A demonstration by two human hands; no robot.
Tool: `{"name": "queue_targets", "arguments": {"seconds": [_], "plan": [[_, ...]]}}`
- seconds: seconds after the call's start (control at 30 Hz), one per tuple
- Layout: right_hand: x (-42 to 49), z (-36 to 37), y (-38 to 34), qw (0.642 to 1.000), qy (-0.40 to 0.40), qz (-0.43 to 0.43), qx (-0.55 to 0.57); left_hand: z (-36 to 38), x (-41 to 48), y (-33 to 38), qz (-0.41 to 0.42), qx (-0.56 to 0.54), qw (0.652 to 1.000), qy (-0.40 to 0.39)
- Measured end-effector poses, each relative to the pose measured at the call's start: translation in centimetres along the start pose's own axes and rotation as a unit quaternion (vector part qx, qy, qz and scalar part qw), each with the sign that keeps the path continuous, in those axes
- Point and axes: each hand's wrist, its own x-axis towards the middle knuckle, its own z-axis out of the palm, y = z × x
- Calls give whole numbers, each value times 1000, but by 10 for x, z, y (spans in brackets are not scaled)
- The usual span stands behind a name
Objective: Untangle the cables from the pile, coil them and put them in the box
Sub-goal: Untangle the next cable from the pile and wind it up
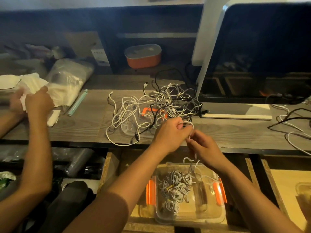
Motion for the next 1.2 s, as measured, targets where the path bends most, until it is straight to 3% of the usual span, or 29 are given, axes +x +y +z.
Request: {"name": "queue_targets", "arguments": {"seconds": [0.27,0.4,0.47,0.53,0.6,0.67,0.7,0.73,0.8,0.87,0.9,0.97,1.03,1.07,1.2], "plan": [[-4,6,-10,978,-40,-17,-202,-7,9,-9,-53,-24,997,-58],[-1,11,-11,987,-28,-19,-156,4,4,-5,-94,-191,976,-50],[-1,16,-10,987,-42,-5,-155,8,2,-3,-111,-292,950,-11],[-2,24,-7,982,-67,16,-173,8,6,-5,-132,-414,901,14],[-5,29,-2,980,-75,30,-183,2,9,-5,-166,-516,840,-9],[-9,28,1,981,-75,41,-172,-7,10,-3,-184,-543,819,-36],[-11,27,0,983,-73,52,-161,-9,11,-2,-177,-528,830,-39],[-13,25,-1,983,-71,62,-157,-11,10,-1,-155,-474,866,-29],[-13,24,-6,977,-80,78,-180,-11,12,-3,-86,-250,964,7],[-11,25,-13,970,-102,79,-208,-9,14,-6,-15,-96,994,39],[-11,26,-17,965,-117,72,-223,-8,15,-6,2,-98,994,53],[-13,29,-21,958,-146,62,-240,-14,15,0,-29,-233,970,65],[-17,32,-21,956,-159,61,-241,-22,17,6,-67,-412,907,54],[-19,34,-21,956,-153,60,-244,-25,18,8,-72,-447,891,42],[-21,35,-24,959,-134,74,-239,-22,17,13,-72,-447,891,17]]}}
